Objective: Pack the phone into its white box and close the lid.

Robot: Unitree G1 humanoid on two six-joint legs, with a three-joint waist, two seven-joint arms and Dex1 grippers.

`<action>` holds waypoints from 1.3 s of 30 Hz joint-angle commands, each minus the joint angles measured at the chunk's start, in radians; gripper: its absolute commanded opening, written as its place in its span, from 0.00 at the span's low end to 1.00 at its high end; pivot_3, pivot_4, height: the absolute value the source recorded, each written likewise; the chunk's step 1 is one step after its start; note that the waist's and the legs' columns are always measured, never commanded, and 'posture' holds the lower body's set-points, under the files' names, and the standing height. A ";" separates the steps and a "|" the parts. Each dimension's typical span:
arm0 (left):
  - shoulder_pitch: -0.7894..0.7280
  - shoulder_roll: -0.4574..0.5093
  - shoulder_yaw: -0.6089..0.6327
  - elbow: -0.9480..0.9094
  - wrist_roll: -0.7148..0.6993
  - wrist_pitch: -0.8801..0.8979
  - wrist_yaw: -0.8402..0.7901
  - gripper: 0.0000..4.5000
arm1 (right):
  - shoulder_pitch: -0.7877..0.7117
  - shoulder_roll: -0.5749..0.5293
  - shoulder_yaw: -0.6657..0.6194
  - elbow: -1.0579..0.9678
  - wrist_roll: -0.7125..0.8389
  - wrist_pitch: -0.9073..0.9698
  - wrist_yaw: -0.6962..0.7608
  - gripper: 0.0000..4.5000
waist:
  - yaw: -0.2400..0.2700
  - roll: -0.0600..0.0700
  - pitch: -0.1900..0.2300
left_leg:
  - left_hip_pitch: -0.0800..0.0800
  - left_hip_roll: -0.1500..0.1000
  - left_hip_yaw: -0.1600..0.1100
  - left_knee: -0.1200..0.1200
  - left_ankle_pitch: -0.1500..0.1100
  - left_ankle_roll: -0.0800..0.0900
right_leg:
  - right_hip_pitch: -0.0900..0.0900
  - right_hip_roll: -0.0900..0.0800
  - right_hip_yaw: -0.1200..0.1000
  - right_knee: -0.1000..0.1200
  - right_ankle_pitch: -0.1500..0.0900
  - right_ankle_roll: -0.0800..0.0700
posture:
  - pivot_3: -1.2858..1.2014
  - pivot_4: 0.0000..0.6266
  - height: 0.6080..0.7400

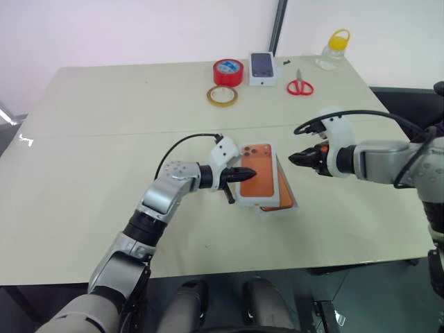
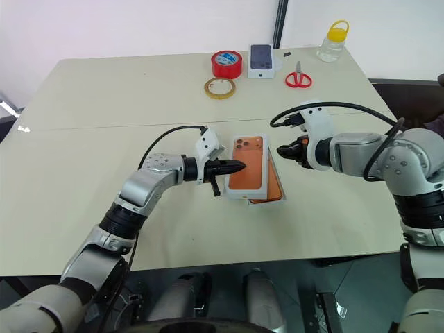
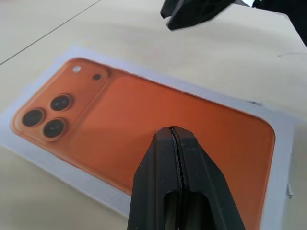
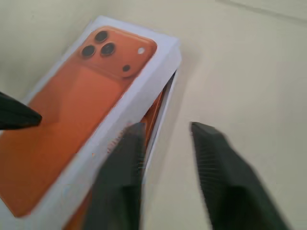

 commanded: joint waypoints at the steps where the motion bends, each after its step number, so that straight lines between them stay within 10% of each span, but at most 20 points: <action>1: -0.034 0.010 0.060 -0.021 -0.010 0.007 0.028 0.00 | 0.010 -0.052 0.103 -0.085 -0.246 -0.131 0.164 0.01 | 0.002 0.000 0.000 | 0.000 0.000 0.000 0.000 0.000 0.000 | 0.000 0.000 0.000 0.000 0.000 0.000 | 0.52 0.24 1.00; 16: -0.084 0.152 0.050 0.090 0.082 0.074 0.036 0.00 | 0.055 0.046 0.183 -0.121 -0.654 -0.230 0.407 0.01 | 0.022 0.000 0.000 | 0.000 -0.001 0.000 0.000 0.003 -0.005 | -0.001 0.000 0.001 0.000 0.000 0.000 | 0.52 0.24 1.00; 39: -0.114 0.018 -0.080 0.036 0.107 0.000 -0.128 0.00 | 0.114 0.083 0.108 -0.157 -0.816 -0.177 0.538 0.01 | 0.028 -0.001 0.000 | -0.001 -0.002 0.000 0.000 0.003 -0.005 | -0.001 -0.001 0.000 -0.001 0.000 0.000 | 0.52 0.24 1.00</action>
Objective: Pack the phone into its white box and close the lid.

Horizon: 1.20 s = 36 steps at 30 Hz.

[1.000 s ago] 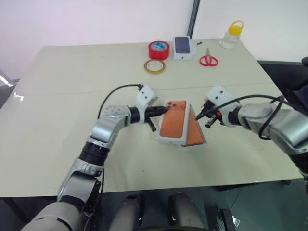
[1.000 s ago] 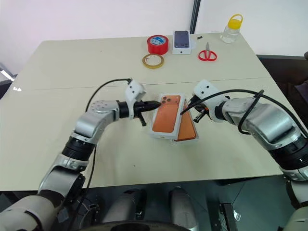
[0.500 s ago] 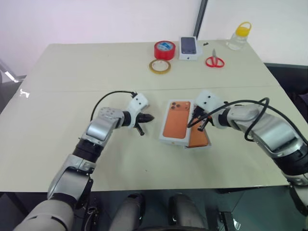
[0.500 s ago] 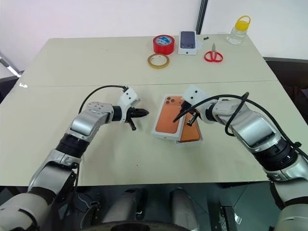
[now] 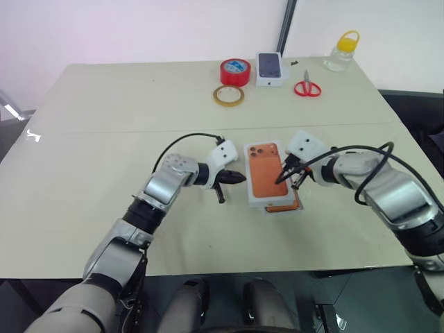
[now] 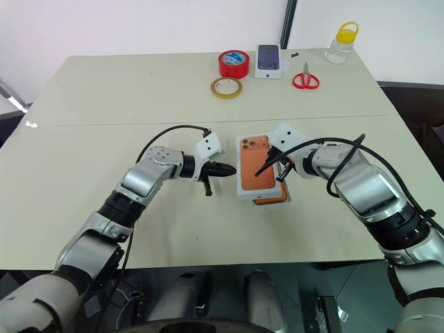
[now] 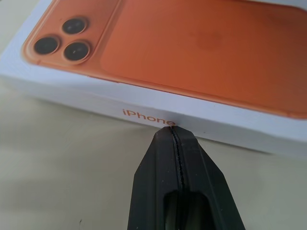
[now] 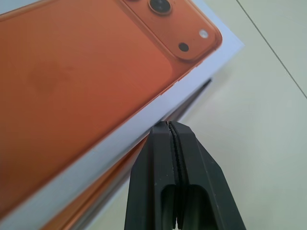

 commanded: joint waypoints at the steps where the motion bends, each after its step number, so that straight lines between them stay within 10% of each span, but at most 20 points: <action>1: -0.014 -0.021 -0.007 -0.077 -0.011 -0.005 -0.009 0.00 | 0.016 -0.007 -0.029 -0.061 -0.005 0.003 0.033 0.01 | 0.000 0.000 0.000 | 0.000 0.000 0.000 0.000 0.000 0.000 | 0.000 0.000 0.000 0.000 0.000 0.000 | 0.52 0.24 1.00; 36: -0.006 -0.034 -0.010 -0.049 0.009 0.051 0.042 0.00 | 0.103 -0.001 -0.065 -0.124 -0.076 0.046 0.090 0.01 | 0.000 0.000 0.000 | 0.000 0.000 0.000 0.000 0.000 0.000 | 0.000 0.000 0.000 0.000 0.000 0.000 | 0.52 0.24 1.00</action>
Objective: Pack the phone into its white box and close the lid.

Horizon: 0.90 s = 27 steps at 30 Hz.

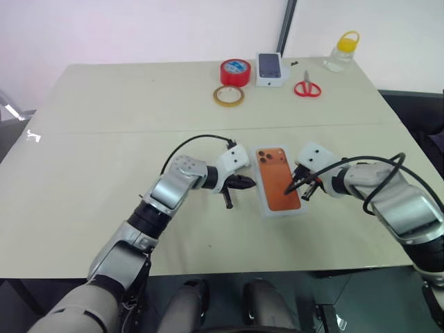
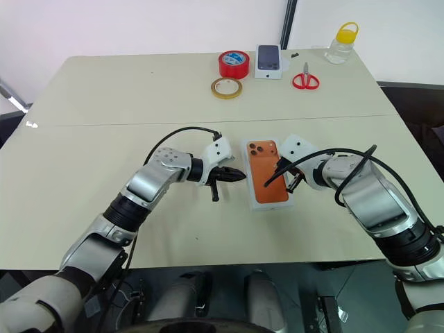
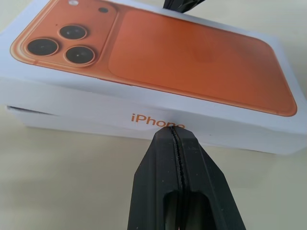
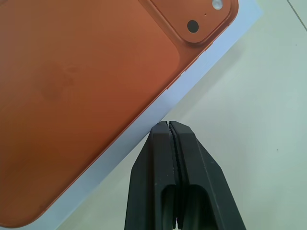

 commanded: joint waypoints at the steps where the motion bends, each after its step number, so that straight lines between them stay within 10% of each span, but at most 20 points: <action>1: -0.019 -0.006 0.026 -0.002 0.000 -0.007 0.020 0.00 | -0.014 0.009 -0.002 -0.039 -0.001 -0.013 0.014 0.01 | 0.000 0.000 0.000 | 0.000 0.000 0.000 0.000 0.000 0.000 | 0.000 0.000 0.000 0.000 0.000 0.000 | 0.52 0.24 1.00; 18: -0.119 -0.022 0.259 0.083 -0.110 0.020 0.125 0.00 | 0.016 -0.061 -0.130 -0.001 0.016 -0.099 0.090 0.01 | 0.001 0.000 0.000 | 0.000 0.000 0.000 0.000 0.000 0.000 | 0.000 0.000 0.000 0.000 0.000 0.000 | 0.52 0.24 1.00; 27: -0.192 -0.083 0.170 0.230 -0.037 -0.083 0.113 0.00 | 0.168 -0.104 -0.222 -0.123 0.118 -0.170 0.221 0.01 | 0.000 -0.001 0.000 | 0.000 0.000 0.000 0.001 0.000 0.000 | 0.000 0.000 0.000 0.000 0.000 0.001 | 0.52 0.24 1.00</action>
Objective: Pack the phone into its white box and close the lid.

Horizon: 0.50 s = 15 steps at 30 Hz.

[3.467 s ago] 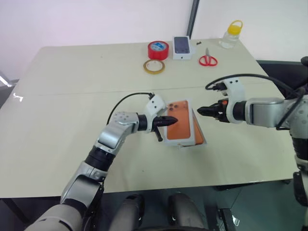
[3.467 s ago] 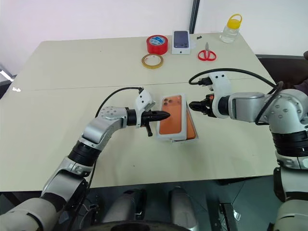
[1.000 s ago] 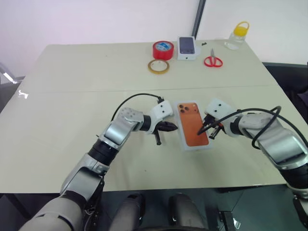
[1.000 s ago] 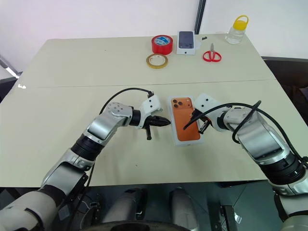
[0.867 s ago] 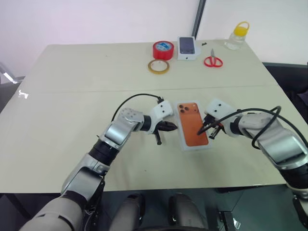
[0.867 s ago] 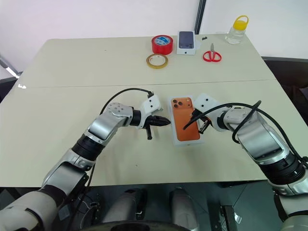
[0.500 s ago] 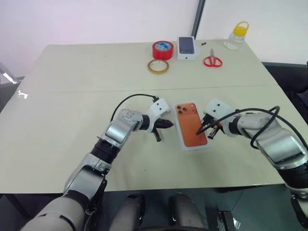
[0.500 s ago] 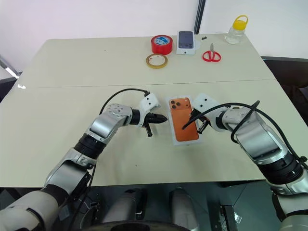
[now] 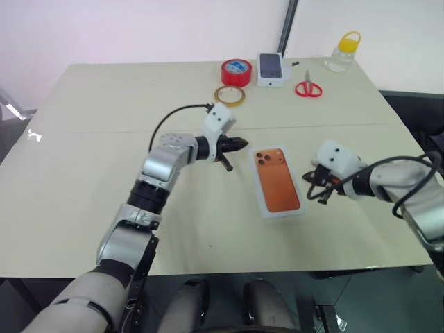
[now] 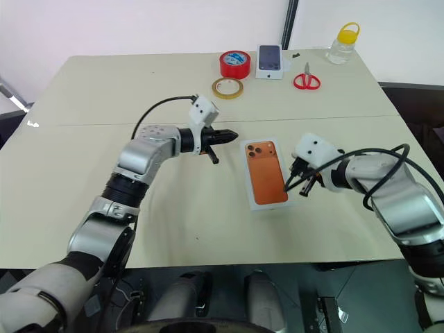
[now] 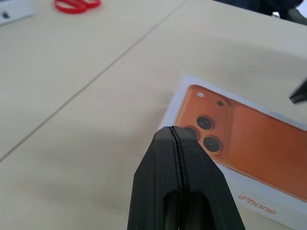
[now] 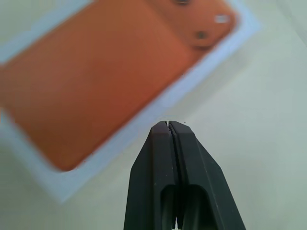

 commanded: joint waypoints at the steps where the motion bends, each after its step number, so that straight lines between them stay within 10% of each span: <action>1: -0.047 -0.036 -0.037 0.070 0.042 -0.050 0.009 0.00 | 0.024 -0.009 -0.017 -0.077 0.023 0.000 0.007 0.01 | -0.002 0.000 0.000 | 0.000 0.000 0.000 0.000 0.000 0.000 | 0.000 0.000 0.000 0.000 0.000 0.000 | 0.52 0.24 1.00; 15: -0.062 -0.093 -0.111 0.313 0.174 -0.089 0.055 0.00 | 0.088 0.036 0.053 -0.094 0.004 0.085 -0.090 0.01 | 0.000 -0.008 -0.011 | 0.004 0.000 0.000 0.000 0.000 0.000 | 0.005 0.000 0.000 -0.001 0.000 0.000 | 0.52 0.24 1.00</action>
